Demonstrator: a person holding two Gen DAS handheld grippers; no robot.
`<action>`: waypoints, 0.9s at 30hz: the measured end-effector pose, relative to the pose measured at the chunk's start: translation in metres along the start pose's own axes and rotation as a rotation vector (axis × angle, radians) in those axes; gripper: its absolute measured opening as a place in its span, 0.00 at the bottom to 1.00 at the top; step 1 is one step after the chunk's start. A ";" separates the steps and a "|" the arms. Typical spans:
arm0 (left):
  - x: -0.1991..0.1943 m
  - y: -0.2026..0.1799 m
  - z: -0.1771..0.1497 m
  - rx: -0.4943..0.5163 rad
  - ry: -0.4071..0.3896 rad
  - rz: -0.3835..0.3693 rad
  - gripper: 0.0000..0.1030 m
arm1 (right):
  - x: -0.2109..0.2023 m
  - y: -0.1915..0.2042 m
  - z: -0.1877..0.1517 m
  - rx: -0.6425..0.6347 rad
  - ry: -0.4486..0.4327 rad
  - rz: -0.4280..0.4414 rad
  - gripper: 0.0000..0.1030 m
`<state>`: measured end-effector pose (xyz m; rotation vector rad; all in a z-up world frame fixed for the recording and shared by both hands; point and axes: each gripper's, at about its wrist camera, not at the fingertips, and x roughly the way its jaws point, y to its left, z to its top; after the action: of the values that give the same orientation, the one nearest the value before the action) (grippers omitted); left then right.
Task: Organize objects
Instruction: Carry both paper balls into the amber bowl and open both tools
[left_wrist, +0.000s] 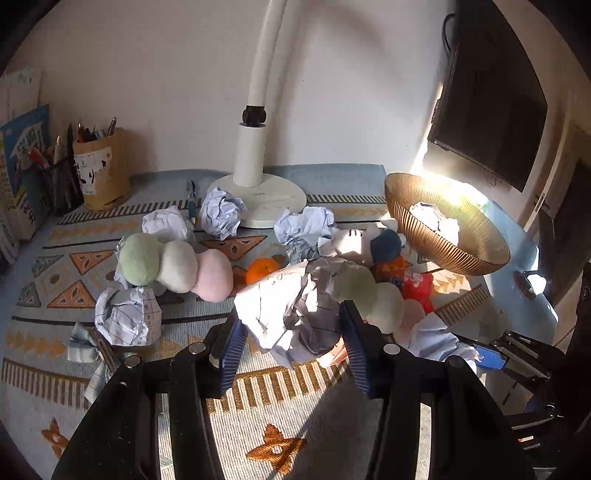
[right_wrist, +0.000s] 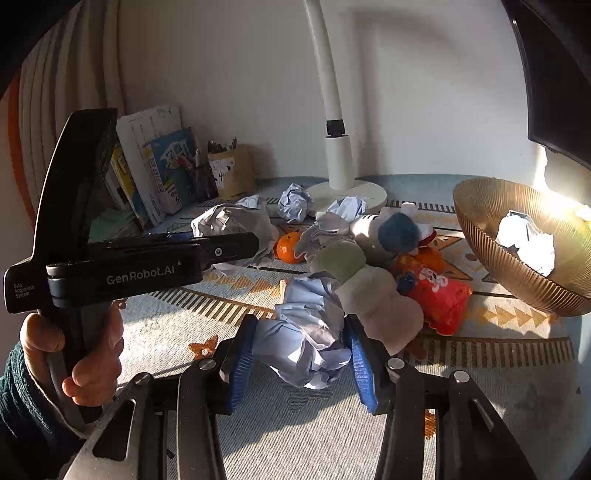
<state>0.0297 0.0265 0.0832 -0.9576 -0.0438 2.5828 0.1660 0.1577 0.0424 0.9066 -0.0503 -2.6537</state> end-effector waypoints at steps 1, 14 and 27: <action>-0.003 -0.010 0.008 0.017 -0.020 -0.012 0.45 | -0.009 -0.007 0.005 0.001 -0.013 -0.019 0.45; 0.067 -0.145 0.092 0.155 -0.044 -0.152 0.45 | -0.080 -0.183 0.057 0.414 -0.210 -0.479 0.45; 0.109 -0.152 0.091 0.092 -0.007 -0.164 0.88 | -0.066 -0.221 0.050 0.508 -0.209 -0.467 0.74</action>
<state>-0.0512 0.2161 0.1100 -0.8739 -0.0051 2.4157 0.1182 0.3838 0.0905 0.8565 -0.6643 -3.2404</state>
